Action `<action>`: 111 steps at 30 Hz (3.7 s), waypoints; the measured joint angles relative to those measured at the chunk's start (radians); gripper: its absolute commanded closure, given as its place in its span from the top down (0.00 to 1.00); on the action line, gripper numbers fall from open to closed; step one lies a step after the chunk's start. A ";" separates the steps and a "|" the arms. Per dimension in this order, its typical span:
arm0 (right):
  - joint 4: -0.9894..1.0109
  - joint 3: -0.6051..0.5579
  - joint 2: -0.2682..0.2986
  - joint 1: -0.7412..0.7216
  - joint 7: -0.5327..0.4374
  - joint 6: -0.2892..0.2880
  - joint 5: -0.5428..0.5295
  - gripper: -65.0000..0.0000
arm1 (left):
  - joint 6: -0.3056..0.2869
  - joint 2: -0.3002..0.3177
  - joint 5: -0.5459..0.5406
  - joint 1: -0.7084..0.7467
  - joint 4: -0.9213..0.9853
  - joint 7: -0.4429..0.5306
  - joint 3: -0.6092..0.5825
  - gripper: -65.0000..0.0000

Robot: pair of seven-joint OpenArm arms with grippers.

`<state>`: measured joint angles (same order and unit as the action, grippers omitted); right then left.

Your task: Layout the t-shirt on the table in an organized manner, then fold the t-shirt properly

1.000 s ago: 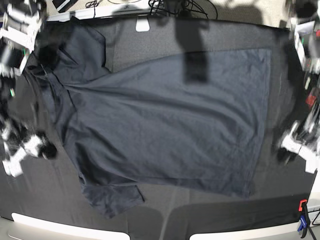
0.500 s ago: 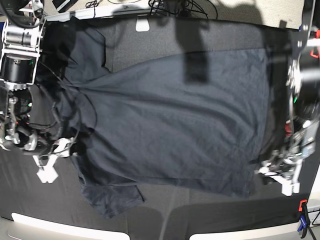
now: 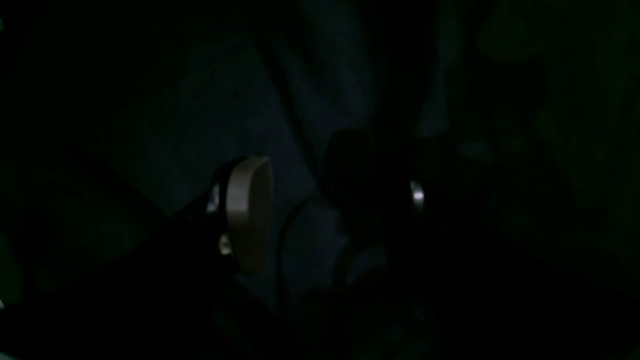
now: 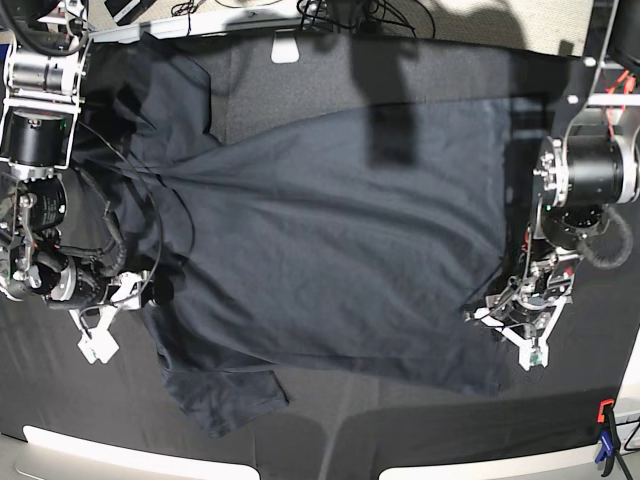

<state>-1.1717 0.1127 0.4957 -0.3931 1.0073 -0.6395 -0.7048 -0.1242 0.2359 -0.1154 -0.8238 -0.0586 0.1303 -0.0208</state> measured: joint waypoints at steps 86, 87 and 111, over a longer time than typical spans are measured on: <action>0.562 0.001 -0.189 -0.355 -0.221 -0.044 0.494 0.00 | -0.014 0.094 -0.008 0.118 -0.034 0.144 0.000 0.28; 0.562 0.001 -0.176 -0.367 -0.226 -0.032 0.505 0.00 | -0.014 0.094 -0.008 0.121 -0.034 0.150 0.000 0.28; 0.559 0.001 -0.106 -0.351 -0.259 0.083 0.504 0.38 | -0.042 0.195 0.157 0.130 -0.038 0.135 0.000 0.28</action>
<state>-0.6125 0.1139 0.3893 -0.7444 0.7479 -0.5564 -0.2012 -0.1658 0.4313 0.0414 -0.6937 -0.0963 0.2653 -0.0208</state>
